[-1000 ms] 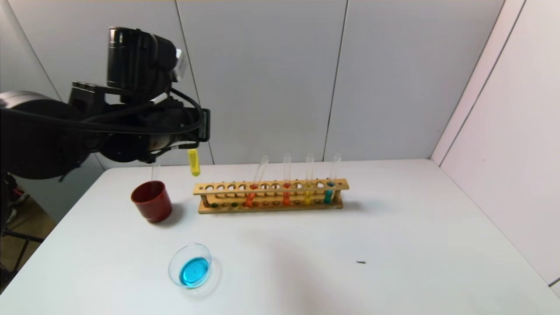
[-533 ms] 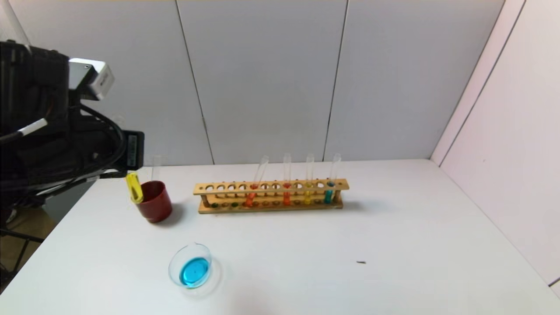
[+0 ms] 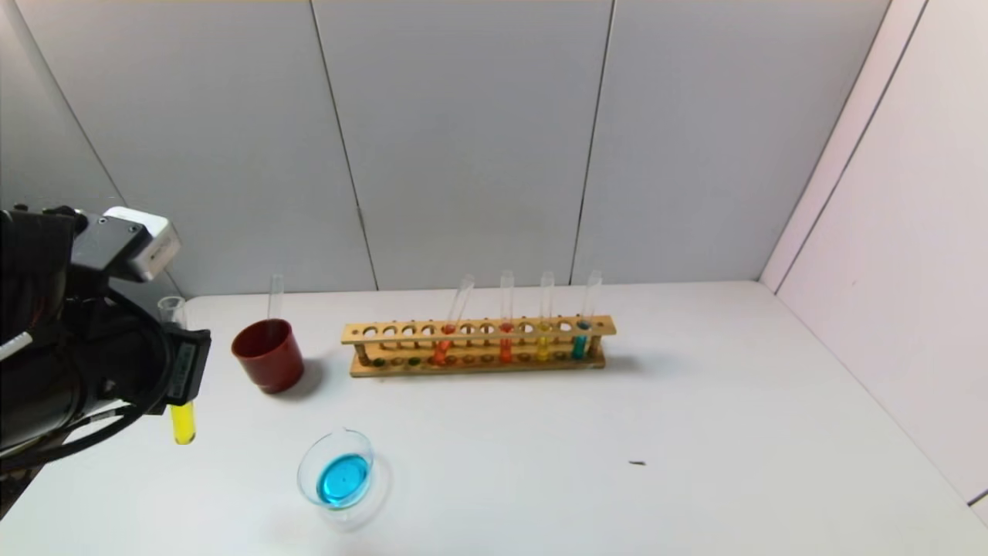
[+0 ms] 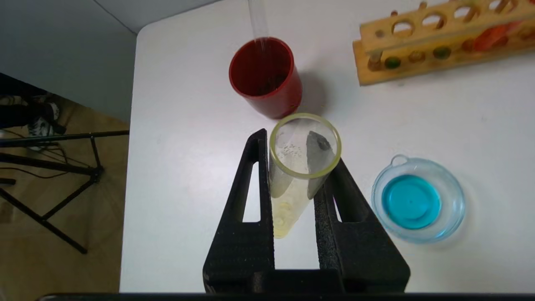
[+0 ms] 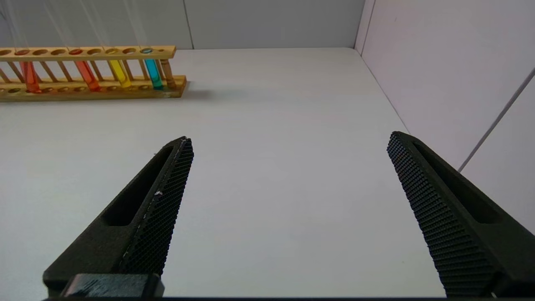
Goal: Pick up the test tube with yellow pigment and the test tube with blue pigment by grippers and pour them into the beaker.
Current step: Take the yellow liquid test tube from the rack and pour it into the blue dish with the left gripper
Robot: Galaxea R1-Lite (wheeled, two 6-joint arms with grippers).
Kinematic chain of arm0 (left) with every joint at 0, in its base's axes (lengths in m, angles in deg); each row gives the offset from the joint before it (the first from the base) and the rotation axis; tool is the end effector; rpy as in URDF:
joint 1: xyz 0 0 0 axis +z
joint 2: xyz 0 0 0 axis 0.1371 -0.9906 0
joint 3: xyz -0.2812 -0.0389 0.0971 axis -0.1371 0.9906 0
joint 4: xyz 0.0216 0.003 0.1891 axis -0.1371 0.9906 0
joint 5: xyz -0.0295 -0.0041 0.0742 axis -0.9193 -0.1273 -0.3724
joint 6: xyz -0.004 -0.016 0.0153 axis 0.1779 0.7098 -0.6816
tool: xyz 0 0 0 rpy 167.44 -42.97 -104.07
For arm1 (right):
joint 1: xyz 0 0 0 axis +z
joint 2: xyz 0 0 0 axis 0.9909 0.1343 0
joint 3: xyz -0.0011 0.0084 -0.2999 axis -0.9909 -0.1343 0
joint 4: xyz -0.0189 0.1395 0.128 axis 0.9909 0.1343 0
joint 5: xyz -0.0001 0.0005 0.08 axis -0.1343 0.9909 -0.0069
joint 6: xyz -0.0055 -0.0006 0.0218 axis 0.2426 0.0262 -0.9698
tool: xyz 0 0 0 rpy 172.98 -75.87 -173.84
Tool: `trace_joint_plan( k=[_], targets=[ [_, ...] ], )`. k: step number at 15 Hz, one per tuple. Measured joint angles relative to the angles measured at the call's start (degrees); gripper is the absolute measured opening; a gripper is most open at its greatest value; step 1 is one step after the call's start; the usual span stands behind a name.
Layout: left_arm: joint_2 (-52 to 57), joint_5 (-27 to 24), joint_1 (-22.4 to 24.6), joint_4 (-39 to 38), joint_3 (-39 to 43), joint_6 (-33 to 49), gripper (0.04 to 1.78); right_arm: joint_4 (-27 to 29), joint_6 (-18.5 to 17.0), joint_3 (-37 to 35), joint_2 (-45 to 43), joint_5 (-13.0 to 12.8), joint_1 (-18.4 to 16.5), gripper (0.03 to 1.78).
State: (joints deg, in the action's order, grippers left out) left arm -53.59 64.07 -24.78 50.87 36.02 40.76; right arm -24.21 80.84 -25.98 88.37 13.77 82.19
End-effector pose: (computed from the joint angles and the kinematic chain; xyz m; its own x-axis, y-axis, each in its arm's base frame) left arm 0.1818 -0.0467 0.2173 0.8882 0.1103 -0.4461 0.0141 0.9638 0.2663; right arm -0.0229 -0.0001 0.0758 1.0000 -0.0077 0.0045 0.0076 0.9999 0.0093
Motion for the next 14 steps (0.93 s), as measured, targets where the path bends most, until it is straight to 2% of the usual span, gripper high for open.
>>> trace_joint_plan(
  k=[6, 14],
  targets=[
    [-3.28, -0.76, -0.27, -0.8, 2.41, -8.3, 0.32, 0.02, 0.0, 0.0, 0.0, 0.02, 0.0, 1.7],
    [-12.85, -0.41, -3.17, -3.15, 2.08, -19.21, 0.32, 0.0, 0.01, 0.0, 0.0, 0.0, 0.02, 1.7]
  ],
)
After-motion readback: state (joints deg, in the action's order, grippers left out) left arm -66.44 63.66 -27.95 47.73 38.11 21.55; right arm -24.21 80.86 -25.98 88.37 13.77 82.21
